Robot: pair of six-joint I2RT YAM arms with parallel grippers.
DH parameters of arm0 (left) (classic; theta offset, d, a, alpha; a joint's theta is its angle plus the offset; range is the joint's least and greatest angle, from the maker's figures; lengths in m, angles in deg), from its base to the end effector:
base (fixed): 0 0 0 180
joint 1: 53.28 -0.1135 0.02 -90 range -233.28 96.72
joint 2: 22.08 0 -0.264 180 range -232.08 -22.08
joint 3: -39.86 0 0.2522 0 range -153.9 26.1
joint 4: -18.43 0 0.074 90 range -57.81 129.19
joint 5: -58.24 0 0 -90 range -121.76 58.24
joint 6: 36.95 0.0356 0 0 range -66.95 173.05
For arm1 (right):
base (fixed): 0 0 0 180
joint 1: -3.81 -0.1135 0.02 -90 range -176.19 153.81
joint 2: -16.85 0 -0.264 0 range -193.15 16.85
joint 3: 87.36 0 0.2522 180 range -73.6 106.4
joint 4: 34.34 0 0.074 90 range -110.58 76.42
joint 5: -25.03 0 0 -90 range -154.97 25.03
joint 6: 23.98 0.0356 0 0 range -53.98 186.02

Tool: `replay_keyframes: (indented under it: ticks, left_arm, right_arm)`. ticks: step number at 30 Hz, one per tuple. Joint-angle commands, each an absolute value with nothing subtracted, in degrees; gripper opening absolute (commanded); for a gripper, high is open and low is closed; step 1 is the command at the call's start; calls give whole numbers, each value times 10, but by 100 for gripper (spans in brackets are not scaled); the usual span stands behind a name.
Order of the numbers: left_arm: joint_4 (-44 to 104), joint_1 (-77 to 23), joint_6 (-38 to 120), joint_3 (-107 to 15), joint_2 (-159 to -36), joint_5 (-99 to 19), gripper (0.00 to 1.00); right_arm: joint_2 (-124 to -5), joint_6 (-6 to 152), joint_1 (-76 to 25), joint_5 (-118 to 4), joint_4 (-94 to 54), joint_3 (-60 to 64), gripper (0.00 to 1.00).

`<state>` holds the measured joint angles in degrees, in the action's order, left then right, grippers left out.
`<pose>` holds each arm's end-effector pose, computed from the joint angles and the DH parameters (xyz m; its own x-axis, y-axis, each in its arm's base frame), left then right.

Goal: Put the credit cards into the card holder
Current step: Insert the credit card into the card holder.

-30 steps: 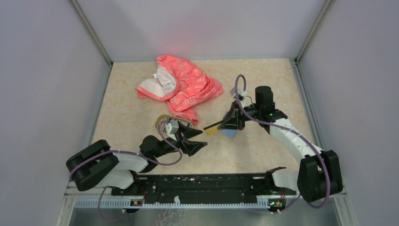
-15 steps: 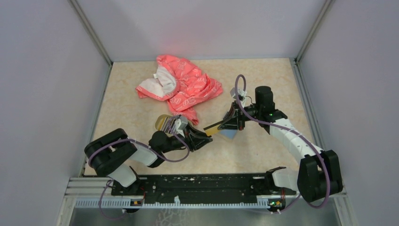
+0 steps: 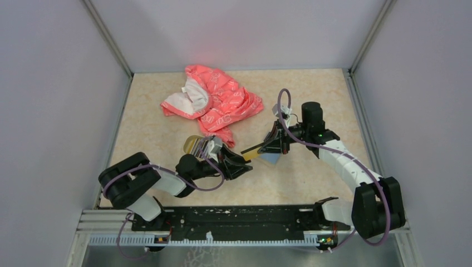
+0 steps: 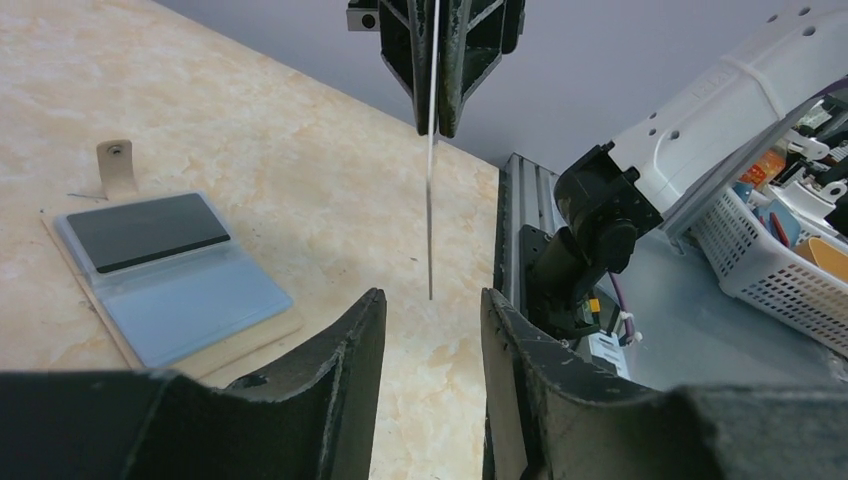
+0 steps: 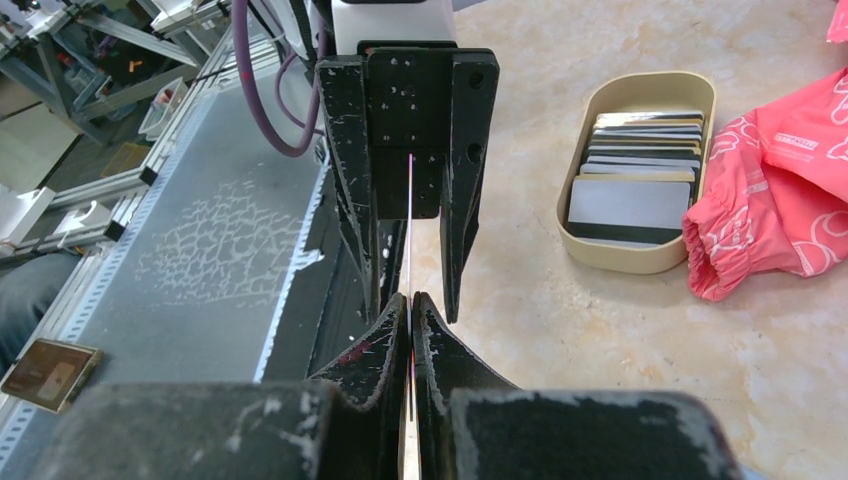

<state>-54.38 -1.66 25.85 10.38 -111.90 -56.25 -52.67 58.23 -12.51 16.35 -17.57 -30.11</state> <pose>0.1423 -0.2035 0.1813 -0.3217 -0.2638 -0.9093 0.9193 0.1430 -0.3667 0.2238 0.1022 0.2687 -0.3434 -0.1219 -0.9313 -0.9269 -0.1156 0.3569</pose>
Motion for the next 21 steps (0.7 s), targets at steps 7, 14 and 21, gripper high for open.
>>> replay_keyframes:
  ticks: [7, 14, 21]
  left_arm:
    - [-705, -18, 262, 94, -1090, -563, 50]
    - [-705, -19, 257, 88, -1091, -551, 47]
    - [-705, -19, 252, 84, -1086, -550, 39]
  right_arm:
    - [-532, 556, -131, 182, -169, -299, 0]
    - [-535, 547, -135, 183, -161, -299, 0]
    - [-537, 537, -137, 181, -150, -297, 0]
